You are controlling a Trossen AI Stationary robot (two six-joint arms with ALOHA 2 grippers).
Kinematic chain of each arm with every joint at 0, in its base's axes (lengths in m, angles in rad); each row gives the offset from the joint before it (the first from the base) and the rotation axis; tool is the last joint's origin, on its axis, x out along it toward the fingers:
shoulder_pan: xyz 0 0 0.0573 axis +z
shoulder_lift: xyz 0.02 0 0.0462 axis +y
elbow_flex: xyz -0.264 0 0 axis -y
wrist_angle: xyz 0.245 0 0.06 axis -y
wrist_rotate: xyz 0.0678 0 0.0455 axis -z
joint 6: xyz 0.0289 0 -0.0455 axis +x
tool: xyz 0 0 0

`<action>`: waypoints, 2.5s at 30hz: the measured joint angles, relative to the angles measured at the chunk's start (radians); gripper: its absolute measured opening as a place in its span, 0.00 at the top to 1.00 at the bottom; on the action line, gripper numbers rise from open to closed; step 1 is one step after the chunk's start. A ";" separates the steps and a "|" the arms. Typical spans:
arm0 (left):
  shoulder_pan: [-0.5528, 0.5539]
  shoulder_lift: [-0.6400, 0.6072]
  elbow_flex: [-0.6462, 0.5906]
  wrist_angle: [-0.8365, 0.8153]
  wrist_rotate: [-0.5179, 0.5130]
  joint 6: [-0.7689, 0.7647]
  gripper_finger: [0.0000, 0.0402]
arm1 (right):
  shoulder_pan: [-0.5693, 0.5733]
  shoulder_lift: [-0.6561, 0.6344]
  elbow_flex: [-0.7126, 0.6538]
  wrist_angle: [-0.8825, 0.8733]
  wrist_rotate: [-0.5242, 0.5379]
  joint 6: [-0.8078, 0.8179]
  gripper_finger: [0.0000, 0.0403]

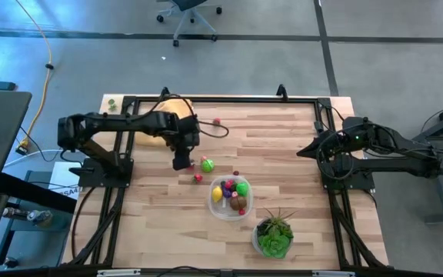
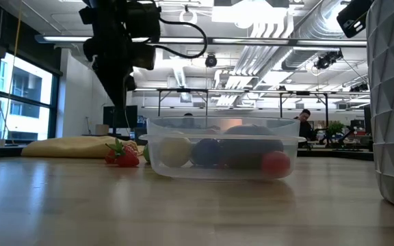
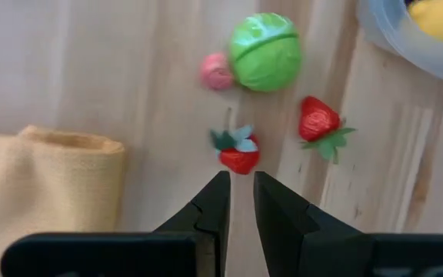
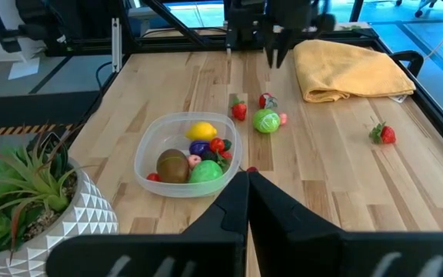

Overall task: Pick and placing Produce into tupperware
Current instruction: Put the red strawberry into the transparent bin

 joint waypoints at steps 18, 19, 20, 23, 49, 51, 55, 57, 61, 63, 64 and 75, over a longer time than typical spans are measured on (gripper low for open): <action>-0.082 0.000 -0.198 0.124 -0.055 0.021 0.50 | 0.000 0.000 0.000 0.000 0.002 0.001 1.00; -0.073 0.000 -0.213 0.145 -0.052 0.022 0.50 | 0.000 0.000 0.000 0.000 0.003 0.001 1.00; -0.067 -0.002 -0.230 0.169 -0.049 0.024 0.50 | 0.000 0.000 0.000 0.000 0.003 0.001 1.00; -0.056 -0.005 -0.275 0.240 -0.035 0.041 0.51 | 0.000 0.000 0.000 0.000 0.003 0.001 1.00; -0.034 0.070 -0.326 0.465 -0.007 0.036 0.33 | 0.000 0.000 0.000 0.000 0.000 0.001 1.00; -0.034 0.085 -0.326 0.465 -0.009 0.037 0.32 | 0.000 0.000 0.000 0.000 0.000 0.000 1.00; -0.035 0.095 -0.325 0.473 -0.017 0.034 0.32 | 0.000 0.000 0.000 0.000 0.000 0.000 1.00; -0.035 0.096 -0.325 0.483 -0.019 0.029 0.33 | 0.000 0.000 0.000 0.000 0.000 0.002 1.00; -0.035 0.097 -0.325 0.496 -0.030 0.028 0.38 | 0.000 0.000 0.000 0.000 0.001 0.001 1.00; -0.035 0.098 -0.325 0.500 -0.044 0.029 0.41 | 0.000 0.000 0.000 0.000 0.001 0.001 1.00; -0.035 0.098 -0.325 0.502 -0.047 0.029 0.43 | 0.000 0.000 0.000 0.000 0.002 0.000 1.00; -0.034 0.099 -0.326 0.511 -0.057 0.032 0.62 | 0.000 0.000 0.000 0.000 0.003 0.001 1.00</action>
